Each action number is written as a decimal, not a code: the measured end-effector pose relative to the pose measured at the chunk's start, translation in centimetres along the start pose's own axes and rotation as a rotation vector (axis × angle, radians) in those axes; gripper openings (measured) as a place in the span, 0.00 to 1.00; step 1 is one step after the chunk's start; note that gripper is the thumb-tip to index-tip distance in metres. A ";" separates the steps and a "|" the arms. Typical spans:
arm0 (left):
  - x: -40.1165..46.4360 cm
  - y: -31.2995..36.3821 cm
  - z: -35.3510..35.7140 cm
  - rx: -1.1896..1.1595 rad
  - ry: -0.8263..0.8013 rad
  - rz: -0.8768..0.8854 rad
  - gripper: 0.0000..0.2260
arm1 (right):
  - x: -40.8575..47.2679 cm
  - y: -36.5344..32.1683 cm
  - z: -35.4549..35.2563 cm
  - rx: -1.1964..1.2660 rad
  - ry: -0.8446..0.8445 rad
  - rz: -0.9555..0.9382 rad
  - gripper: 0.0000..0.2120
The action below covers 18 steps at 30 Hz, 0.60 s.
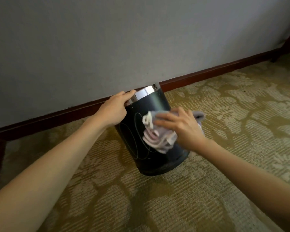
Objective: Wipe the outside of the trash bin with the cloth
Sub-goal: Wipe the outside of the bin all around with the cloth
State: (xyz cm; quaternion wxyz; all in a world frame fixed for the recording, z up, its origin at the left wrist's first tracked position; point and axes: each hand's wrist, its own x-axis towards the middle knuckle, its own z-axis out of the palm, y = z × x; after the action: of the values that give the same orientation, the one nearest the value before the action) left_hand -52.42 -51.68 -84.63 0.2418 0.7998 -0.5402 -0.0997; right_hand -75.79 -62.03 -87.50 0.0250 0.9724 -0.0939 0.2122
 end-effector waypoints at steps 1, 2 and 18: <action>-0.1 0.1 0.0 -0.003 -0.016 0.022 0.34 | 1.8 0.1 -0.4 -0.006 0.037 0.024 0.25; -0.1 0.2 -0.1 -0.006 -0.028 0.045 0.33 | 3.3 0.1 -0.6 -0.015 0.069 0.045 0.24; -1.1 -2.8 -0.8 -0.134 -0.020 -0.098 0.40 | -4.0 -1.0 1.4 -0.176 -0.164 -0.354 0.18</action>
State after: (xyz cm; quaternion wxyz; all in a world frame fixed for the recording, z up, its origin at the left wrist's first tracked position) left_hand -50.26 -49.64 -85.39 0.2843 0.8064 -0.4947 -0.1555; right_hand -78.62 -60.47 -90.48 0.1390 0.9818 0.0582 0.1156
